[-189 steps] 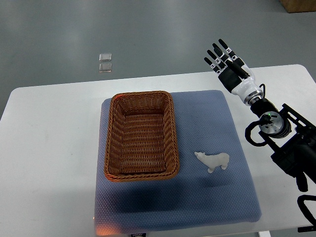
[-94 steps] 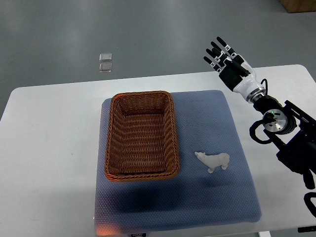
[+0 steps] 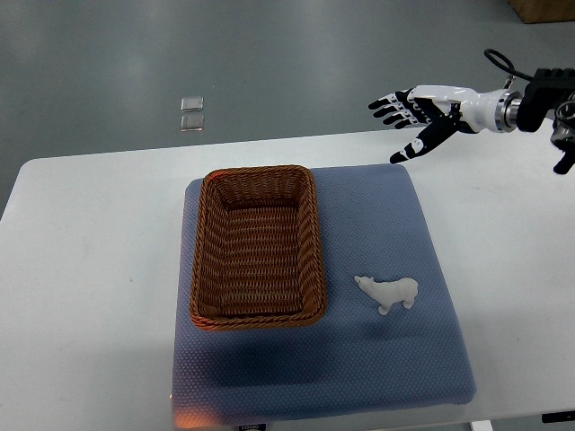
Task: Place white bear in brown basket with right hand
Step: 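Lower the right hand toward the white polar bear figurine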
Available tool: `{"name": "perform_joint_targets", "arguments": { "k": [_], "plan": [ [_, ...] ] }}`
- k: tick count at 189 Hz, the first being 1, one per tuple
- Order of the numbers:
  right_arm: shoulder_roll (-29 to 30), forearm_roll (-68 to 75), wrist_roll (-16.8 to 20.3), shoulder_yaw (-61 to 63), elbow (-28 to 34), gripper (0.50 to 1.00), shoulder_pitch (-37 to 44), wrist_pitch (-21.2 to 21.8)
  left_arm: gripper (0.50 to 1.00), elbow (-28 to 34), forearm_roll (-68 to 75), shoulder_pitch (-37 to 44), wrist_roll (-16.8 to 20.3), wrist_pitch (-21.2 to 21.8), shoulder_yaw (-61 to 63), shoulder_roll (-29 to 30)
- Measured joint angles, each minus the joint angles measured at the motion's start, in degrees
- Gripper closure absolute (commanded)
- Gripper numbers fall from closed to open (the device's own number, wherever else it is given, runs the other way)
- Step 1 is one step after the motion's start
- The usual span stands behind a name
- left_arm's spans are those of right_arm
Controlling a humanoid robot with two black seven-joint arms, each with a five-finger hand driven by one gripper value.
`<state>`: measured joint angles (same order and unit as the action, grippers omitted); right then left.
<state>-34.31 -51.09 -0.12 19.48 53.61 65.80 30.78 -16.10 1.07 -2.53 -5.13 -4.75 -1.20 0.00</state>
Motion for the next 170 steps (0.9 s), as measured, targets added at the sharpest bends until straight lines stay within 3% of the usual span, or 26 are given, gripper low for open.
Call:
{"name": "perform_joint_targets", "arguments": {
  "k": [18,54,87,124,170],
  "plan": [
    [-2.7,-0.4,2.4,-9.1,3.2,0.576,8.9,3.3,0.500,-0.1,0.0,-0.6,0.0,0.0,0.0,0.0],
    [-7.0,5.3,5.8,-16.5,13.4,0.576,19.1,4.2,0.500,-0.1,0.0,-1.7,0.0,-0.1,0.0,0.0],
    [-10.7,16.2,7.0,-17.1,20.5,0.581,20.4,4.2,0.500,-0.1,0.0,-2.0,0.0,-0.1,-0.1,0.0],
    [-12.3,18.6,7.0,-17.9,25.2,0.587,19.9,4.1,0.500,-0.1,0.0,-2.1,0.0,-0.1,-0.1,0.0],
    [-13.2,18.4,7.9,-23.7,29.9,0.591,19.3,-1.1,0.500,0.3,-0.1,-2.0,0.0,-0.1,0.0,0.0]
  ]
}}
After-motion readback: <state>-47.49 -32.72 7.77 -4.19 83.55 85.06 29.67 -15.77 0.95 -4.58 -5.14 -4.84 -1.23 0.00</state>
